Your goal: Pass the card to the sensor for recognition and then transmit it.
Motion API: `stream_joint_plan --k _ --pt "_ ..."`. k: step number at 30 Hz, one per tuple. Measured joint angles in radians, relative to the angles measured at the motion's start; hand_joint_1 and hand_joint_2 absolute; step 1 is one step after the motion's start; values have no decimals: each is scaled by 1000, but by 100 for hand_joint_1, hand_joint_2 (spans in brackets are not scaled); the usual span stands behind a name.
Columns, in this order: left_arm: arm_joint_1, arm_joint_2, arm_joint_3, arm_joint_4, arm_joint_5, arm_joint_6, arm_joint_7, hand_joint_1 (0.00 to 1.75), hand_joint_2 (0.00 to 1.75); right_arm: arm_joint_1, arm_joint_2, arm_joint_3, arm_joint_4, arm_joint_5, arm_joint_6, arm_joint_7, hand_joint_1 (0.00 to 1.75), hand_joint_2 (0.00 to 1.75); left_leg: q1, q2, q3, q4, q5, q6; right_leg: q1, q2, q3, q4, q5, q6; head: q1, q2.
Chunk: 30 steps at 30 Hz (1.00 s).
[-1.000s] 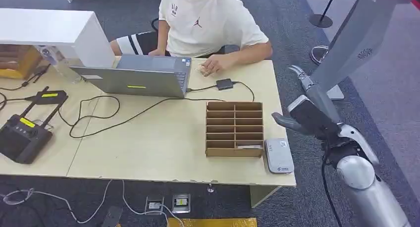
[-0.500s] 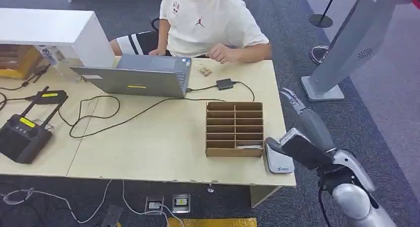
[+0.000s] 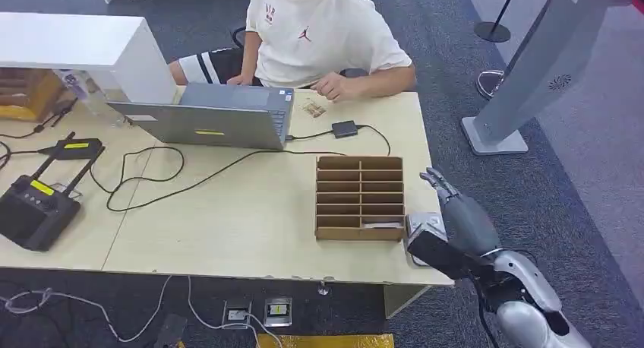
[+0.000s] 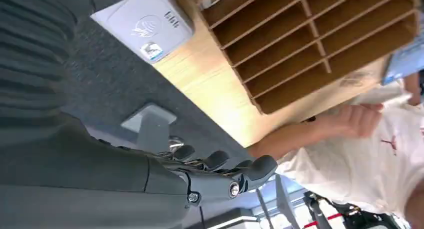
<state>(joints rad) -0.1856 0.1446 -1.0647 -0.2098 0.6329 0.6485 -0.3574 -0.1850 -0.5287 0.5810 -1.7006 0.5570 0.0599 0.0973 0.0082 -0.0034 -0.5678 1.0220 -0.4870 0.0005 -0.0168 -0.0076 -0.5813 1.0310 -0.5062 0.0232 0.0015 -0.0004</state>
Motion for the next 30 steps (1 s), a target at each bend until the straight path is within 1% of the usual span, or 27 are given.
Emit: stream_joint_plan --k 4,12,16,21,30 --pt "0 -2 9 0 -3 -2 5 0 0 -11 -2 31 53 77 -29 26 0 175 0 0 0 0 0 0 0 0 0 0 0 0 0 0" --pt "1 -4 18 0 3 -1 13 0 0 -24 -4 69 109 136 -36 33 0 175 0 0 0 0 0 0 0 0 0 0 0 0 0 0" --pt "2 -5 18 0 0 -2 15 0 0 -31 -3 84 143 165 -86 40 0 175 0 0 0 0 0 -1 0 0 0 0 0 0 0 0" --pt "1 -5 18 0 -12 -2 20 0 0 -51 2 93 190 179 -122 23 0 175 0 0 0 0 0 -1 0 0 0 0 0 0 0 0" --pt "-11 -6 18 0 -21 -5 24 0 0 -64 21 108 232 178 -127 -11 0 175 0 0 0 0 0 -1 0 0 0 0 0 0 0 0"
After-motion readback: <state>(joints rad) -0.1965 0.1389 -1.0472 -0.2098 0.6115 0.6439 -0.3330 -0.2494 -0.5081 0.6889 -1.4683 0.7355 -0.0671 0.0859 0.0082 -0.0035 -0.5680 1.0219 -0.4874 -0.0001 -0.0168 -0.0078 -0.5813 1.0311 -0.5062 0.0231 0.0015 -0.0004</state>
